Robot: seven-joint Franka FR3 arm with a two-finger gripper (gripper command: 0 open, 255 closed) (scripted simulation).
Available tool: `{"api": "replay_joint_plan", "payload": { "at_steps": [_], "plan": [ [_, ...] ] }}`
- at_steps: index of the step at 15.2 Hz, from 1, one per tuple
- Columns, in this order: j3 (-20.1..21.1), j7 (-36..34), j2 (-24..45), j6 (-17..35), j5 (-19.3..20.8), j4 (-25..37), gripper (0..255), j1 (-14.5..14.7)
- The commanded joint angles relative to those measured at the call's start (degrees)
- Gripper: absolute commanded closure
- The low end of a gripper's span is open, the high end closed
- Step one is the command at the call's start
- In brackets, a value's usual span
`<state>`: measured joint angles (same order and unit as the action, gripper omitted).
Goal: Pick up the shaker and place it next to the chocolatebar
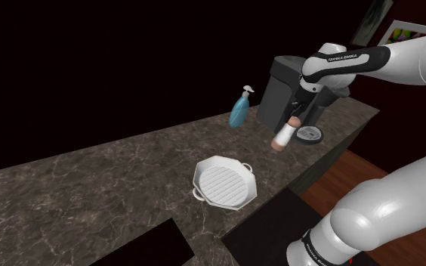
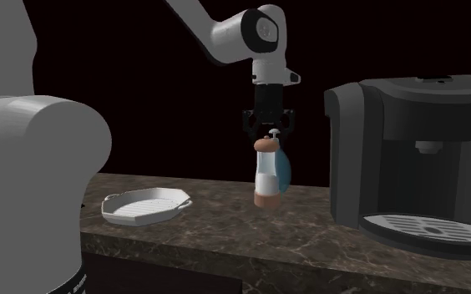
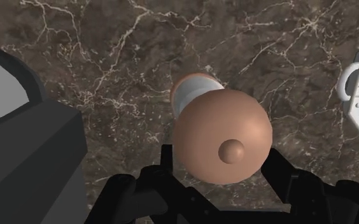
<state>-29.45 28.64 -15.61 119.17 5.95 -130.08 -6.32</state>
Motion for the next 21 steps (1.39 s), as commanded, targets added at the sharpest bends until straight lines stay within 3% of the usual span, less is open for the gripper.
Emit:
{"api": "replay_joint_plan", "payload": {
  "at_steps": [1,21],
  "plan": [
    [0.23,-0.17,-0.62,-1.72,0.19,1.13,255,-0.05],
    [1.96,-0.88,-2.40,-17.26,0.11,15.00,255,0.37]
  ]
}}
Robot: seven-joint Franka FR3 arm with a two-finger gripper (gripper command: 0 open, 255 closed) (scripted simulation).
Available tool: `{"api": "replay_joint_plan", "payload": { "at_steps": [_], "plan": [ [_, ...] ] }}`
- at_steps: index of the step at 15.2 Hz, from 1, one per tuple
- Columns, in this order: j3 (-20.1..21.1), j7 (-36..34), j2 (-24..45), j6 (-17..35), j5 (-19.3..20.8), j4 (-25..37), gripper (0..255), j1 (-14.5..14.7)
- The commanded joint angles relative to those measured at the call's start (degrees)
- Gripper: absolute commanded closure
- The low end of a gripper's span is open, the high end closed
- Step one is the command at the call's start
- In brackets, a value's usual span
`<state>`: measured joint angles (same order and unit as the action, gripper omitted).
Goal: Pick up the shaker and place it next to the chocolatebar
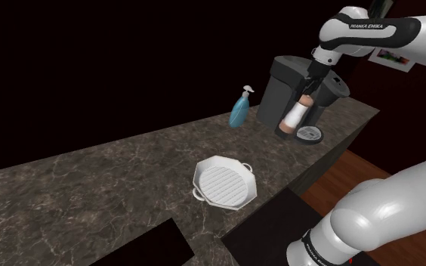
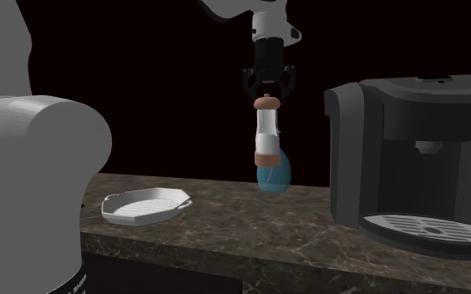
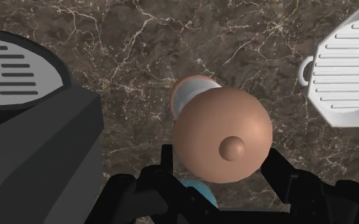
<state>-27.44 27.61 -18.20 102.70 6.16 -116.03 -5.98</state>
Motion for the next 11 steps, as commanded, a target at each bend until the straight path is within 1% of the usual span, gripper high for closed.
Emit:
{"api": "replay_joint_plan", "payload": {
  "at_steps": [1,11],
  "plan": [
    [0.00,0.16,0.25,-1.55,-0.15,1.77,255,0.07],
    [0.26,0.48,1.59,-9.25,-0.89,10.71,255,0.48]
  ]
}}
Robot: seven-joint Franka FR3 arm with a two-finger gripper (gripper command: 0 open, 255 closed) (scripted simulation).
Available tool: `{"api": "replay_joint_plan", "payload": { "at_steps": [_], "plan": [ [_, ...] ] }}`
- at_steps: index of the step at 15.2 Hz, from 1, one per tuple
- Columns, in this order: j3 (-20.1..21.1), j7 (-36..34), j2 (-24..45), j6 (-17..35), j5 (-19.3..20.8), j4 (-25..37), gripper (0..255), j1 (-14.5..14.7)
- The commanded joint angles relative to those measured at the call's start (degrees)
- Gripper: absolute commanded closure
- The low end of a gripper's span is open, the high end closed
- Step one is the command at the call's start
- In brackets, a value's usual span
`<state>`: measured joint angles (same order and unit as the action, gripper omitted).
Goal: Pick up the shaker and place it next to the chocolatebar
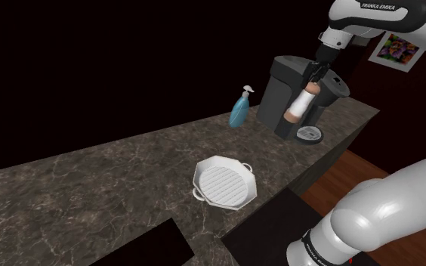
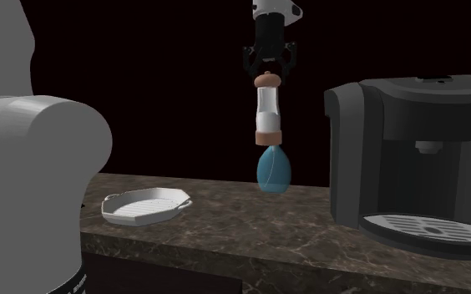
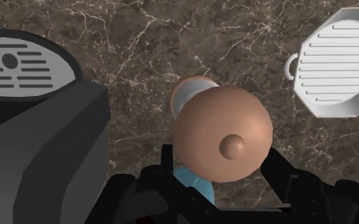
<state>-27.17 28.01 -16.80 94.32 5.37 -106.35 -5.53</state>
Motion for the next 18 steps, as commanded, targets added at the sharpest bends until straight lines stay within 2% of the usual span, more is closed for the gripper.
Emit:
{"api": "replay_joint_plan", "payload": {
  "at_steps": [1,5,11,18],
  "plan": [
    [-0.02,0.13,0.40,-1.64,-0.19,2.01,255,0.08],
    [-0.07,0.37,1.29,-4.42,-0.57,5.60,255,0.22],
    [6.86,-9.13,-3.84,-4.22,-0.05,0.14,255,2.48],
    [14.44,-19.44,-6.61,-4.06,-1.43,-3.21,255,5.31]
  ]
}}
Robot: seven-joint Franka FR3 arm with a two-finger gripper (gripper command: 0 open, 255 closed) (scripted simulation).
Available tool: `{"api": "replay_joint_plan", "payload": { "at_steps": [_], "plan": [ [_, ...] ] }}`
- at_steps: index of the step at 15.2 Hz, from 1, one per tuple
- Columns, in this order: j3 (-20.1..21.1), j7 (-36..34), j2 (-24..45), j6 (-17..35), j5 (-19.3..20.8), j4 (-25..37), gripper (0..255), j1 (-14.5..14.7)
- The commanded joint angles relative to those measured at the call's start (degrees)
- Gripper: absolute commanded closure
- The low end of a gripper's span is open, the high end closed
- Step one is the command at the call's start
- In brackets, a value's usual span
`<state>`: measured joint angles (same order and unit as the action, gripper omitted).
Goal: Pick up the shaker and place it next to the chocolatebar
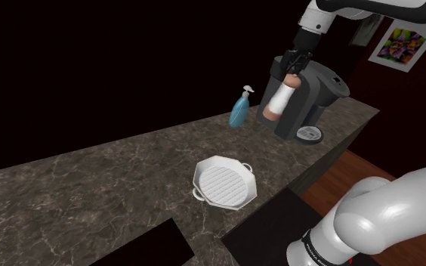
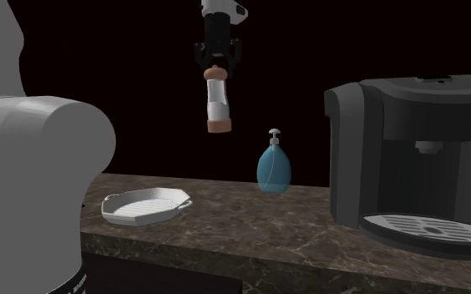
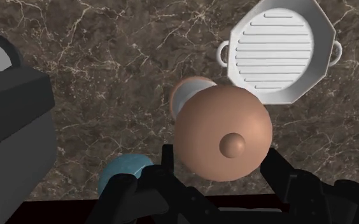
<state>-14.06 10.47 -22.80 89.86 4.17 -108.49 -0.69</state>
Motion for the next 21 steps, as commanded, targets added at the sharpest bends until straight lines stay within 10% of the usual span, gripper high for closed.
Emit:
{"api": "replay_joint_plan", "payload": {
  "at_steps": [1,21],
  "plan": [
    [2.37,-3.34,-0.75,0.42,-0.53,-1.29,255,0.91],
    [21.69,-30.88,9.23,1.06,-5.18,7.78,255,9.98]
  ]
}}
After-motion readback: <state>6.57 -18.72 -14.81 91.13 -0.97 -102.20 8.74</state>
